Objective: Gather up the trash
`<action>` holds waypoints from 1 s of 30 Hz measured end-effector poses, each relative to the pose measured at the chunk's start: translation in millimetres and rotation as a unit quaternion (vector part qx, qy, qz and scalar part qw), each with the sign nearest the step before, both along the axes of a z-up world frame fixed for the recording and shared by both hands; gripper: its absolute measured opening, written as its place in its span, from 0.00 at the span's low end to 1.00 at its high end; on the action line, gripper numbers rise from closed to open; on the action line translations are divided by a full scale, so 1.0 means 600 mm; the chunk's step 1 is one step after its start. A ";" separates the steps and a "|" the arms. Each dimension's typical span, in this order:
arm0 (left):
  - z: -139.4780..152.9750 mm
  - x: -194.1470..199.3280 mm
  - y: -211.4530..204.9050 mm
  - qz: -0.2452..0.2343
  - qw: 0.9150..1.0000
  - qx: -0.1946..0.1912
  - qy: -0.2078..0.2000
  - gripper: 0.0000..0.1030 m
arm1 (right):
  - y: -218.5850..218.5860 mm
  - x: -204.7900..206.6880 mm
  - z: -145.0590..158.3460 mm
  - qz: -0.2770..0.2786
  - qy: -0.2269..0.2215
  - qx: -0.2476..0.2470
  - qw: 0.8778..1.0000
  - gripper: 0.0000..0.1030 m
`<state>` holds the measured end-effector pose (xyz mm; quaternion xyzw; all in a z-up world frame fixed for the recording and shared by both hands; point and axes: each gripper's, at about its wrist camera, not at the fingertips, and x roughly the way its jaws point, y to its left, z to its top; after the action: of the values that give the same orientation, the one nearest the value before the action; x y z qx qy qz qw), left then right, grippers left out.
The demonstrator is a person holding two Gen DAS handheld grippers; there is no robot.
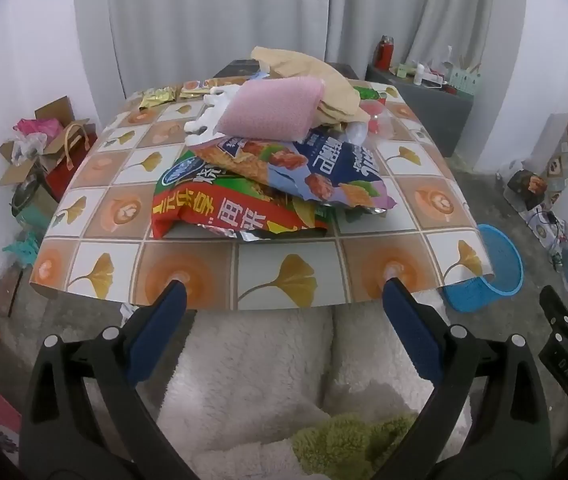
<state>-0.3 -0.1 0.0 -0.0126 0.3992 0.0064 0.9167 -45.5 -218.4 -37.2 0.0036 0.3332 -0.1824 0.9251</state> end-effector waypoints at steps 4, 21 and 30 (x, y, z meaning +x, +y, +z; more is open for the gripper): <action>-0.009 -0.008 0.000 0.004 1.000 0.000 0.000 0.92 | -0.001 -0.001 0.001 0.001 -0.001 0.003 1.000 0.94; -0.011 0.005 0.014 0.011 1.000 -0.001 0.011 0.92 | -0.002 -0.002 0.000 0.002 0.000 0.006 1.000 0.94; -0.011 0.007 0.020 0.011 1.000 0.000 0.012 0.92 | -0.001 0.000 -0.001 0.002 0.000 0.008 1.000 0.94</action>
<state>3.6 11.6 -6.6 -0.0172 0.4102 0.0163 0.9117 -45.5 -219.0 -37.5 0.0107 0.3343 -0.1774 0.9256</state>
